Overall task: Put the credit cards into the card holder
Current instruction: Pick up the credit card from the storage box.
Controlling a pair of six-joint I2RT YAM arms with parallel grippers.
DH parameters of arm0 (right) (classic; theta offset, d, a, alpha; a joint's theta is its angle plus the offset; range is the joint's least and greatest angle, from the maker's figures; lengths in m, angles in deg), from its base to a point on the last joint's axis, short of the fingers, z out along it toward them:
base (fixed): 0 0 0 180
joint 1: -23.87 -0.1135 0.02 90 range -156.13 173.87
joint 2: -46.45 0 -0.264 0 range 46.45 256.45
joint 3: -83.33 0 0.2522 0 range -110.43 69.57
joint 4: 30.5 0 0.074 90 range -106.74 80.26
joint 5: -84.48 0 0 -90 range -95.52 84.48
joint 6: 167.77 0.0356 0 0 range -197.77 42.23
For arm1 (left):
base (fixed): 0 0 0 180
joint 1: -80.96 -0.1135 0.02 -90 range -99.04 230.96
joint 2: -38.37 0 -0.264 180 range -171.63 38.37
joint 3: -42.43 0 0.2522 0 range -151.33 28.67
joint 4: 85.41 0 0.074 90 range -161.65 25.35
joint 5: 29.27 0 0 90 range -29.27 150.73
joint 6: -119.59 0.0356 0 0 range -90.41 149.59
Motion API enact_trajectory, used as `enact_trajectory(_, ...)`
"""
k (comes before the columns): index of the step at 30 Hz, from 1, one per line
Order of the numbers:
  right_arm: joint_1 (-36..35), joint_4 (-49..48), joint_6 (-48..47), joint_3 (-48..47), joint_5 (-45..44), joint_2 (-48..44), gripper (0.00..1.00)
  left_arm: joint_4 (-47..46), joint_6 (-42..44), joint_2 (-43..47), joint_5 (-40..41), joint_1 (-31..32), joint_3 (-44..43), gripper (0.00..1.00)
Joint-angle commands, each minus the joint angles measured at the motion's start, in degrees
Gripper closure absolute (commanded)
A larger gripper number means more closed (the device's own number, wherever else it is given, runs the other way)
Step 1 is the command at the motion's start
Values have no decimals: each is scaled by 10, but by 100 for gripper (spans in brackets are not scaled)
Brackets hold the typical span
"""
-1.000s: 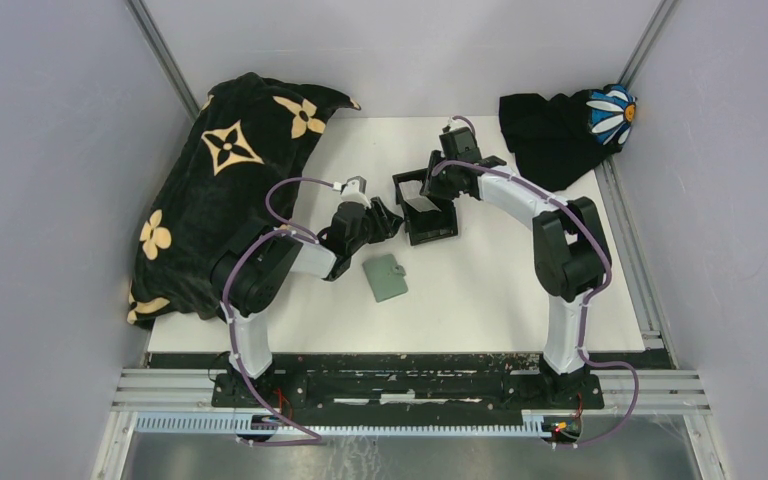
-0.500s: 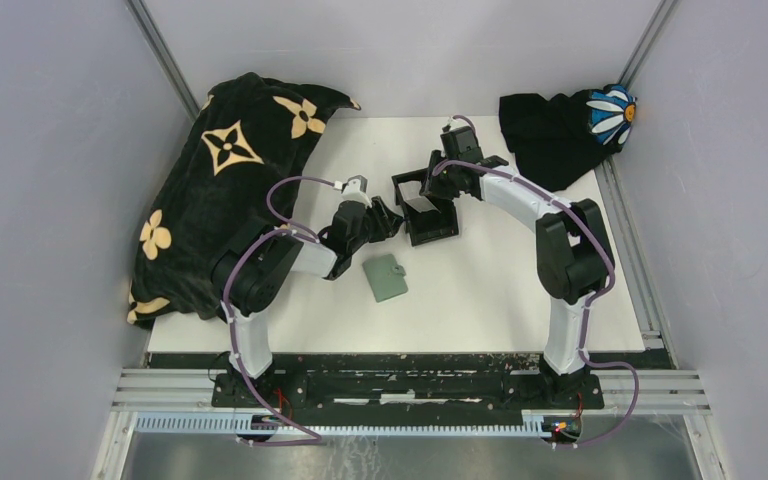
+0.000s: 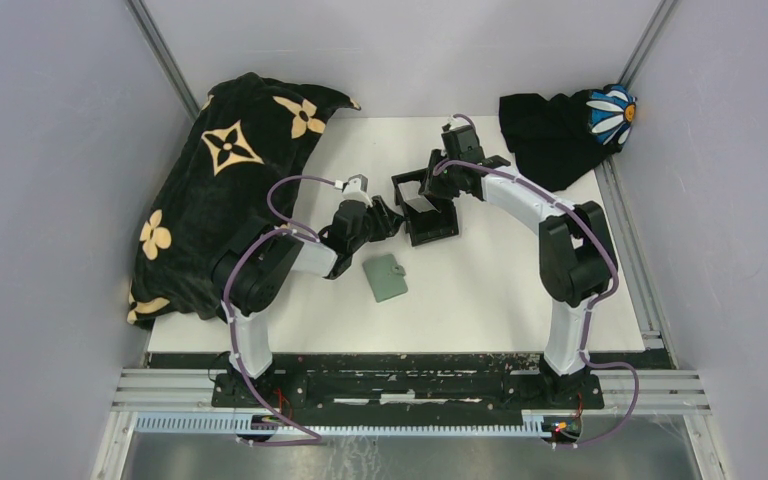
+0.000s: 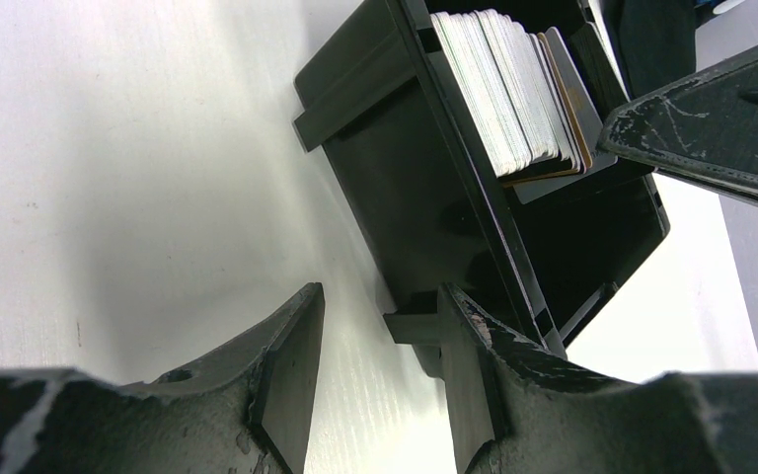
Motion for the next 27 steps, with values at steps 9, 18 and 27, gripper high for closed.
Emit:
enact_trajectory(9, -4, -13, 0, -1, 10, -41, 72, -18, 20, -9, -6, 2, -23, 47)
enact_trajectory(18, -6, 6, -25, 1, -30, -51, 76, -20, 19, -10, -10, 2, -26, 47)
enact_trajectory(27, -15, 18, -50, 10, -81, -70, 81, -20, 19, -6, -7, 2, -22, 47)
